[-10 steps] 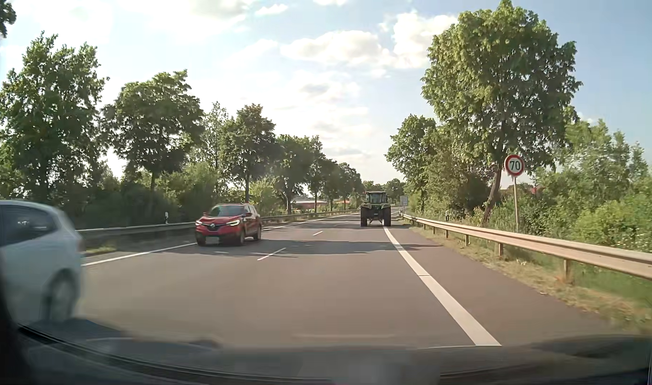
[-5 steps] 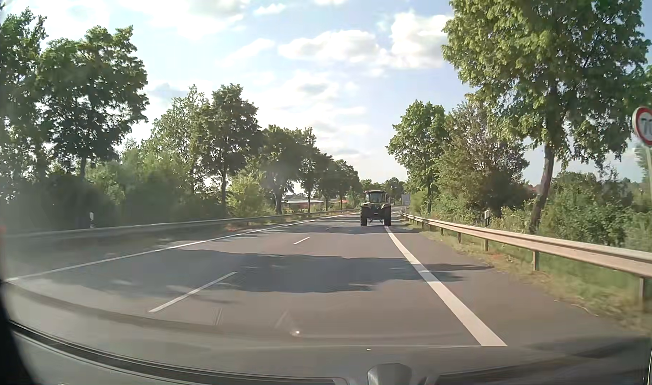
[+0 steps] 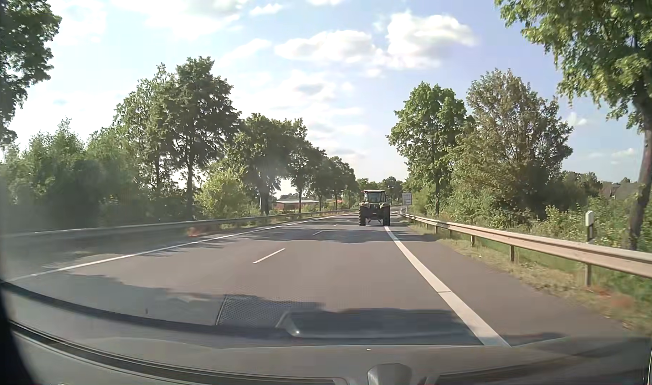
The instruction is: Follow the waypoints while adhering to traffic rules and regulations
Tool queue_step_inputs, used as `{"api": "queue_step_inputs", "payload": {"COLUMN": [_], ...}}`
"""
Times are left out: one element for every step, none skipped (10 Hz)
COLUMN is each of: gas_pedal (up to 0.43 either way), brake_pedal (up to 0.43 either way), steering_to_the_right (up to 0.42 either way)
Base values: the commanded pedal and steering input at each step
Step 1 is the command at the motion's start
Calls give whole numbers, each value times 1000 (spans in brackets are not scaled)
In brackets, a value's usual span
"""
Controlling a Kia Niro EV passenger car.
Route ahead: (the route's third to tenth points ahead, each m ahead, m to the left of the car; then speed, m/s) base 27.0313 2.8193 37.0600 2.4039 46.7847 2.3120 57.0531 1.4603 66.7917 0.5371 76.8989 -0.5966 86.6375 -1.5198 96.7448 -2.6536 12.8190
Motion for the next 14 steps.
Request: {"api": "queue_step_inputs", "payload": {"gas_pedal": [138, 138, 138, 138, 138, 118, 118, 110, 98, 87, 87, 87, 67, 67], "brake_pedal": [6, 6, 6, 6, 6, 6, 6, 6, 6, 6, 6, 6, 6, 6], "steering_to_the_right": [8, 7, 8, 7, 7, 7, 6, 7, 7, 7, 7, 7, 7, 8]}}
